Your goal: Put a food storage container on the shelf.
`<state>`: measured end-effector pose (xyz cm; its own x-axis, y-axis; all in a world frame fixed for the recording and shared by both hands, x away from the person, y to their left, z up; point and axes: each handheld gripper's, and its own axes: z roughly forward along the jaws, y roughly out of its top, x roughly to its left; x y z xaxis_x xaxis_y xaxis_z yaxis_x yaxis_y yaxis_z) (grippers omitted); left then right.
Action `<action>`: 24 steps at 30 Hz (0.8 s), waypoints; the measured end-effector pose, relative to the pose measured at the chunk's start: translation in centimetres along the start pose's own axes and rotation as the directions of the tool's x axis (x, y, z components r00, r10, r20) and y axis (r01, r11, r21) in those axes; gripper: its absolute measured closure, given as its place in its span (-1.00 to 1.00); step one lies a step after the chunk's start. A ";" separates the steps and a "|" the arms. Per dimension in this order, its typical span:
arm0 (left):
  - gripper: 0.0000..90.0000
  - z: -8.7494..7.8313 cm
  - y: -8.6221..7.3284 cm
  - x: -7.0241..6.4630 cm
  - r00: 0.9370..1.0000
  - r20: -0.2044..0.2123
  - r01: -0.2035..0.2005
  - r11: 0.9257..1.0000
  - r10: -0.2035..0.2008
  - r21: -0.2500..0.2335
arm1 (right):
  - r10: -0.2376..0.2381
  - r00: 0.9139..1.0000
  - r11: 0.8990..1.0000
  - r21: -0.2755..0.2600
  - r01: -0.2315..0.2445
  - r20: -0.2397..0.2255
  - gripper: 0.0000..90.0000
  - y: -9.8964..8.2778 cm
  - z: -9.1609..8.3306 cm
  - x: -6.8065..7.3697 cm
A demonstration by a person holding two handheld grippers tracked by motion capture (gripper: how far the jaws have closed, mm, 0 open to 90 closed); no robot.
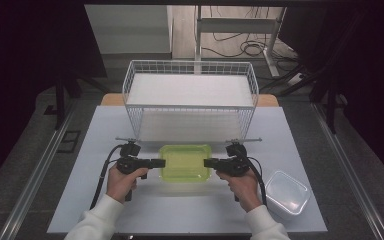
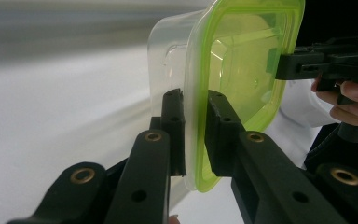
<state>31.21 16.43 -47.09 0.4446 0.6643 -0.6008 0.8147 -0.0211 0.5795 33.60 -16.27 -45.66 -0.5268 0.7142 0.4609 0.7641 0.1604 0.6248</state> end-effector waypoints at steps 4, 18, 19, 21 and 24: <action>0.77 -0.6 0.2 -0.7 1.000 -0.003 -0.021 1.000 0.021 -0.022 | -0.035 0.999 0.999 -0.028 0.036 0.006 0.67 0.3 -0.8 0.7; 0.77 -2.2 0.7 -2.3 0.997 -0.017 -0.079 0.993 0.078 -0.084 | -0.121 0.992 0.987 -0.108 0.123 0.022 0.67 0.9 -2.5 2.5; 0.77 -2.2 0.7 -2.4 0.997 -0.018 -0.082 0.993 0.081 -0.085 | -0.126 0.992 0.985 -0.114 0.127 0.021 0.67 0.9 -2.7 2.6; 0.77 -2.5 0.7 -2.5 0.996 -0.013 -0.087 0.992 0.086 -0.095 | -0.137 0.990 0.982 -0.126 0.138 0.021 0.67 1.1 -3.1 2.8; 0.77 -2.8 0.9 -2.8 0.996 -0.008 -0.095 0.990 0.094 -0.105 | -0.145 0.989 0.980 -0.135 0.147 0.020 0.67 1.2 -3.4 3.1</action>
<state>29.66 16.68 -43.38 0.5165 0.6654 -0.5389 0.7254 -0.0056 0.6883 31.62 -16.17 -41.36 -0.6247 0.6968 0.3525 0.6212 0.1698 0.7650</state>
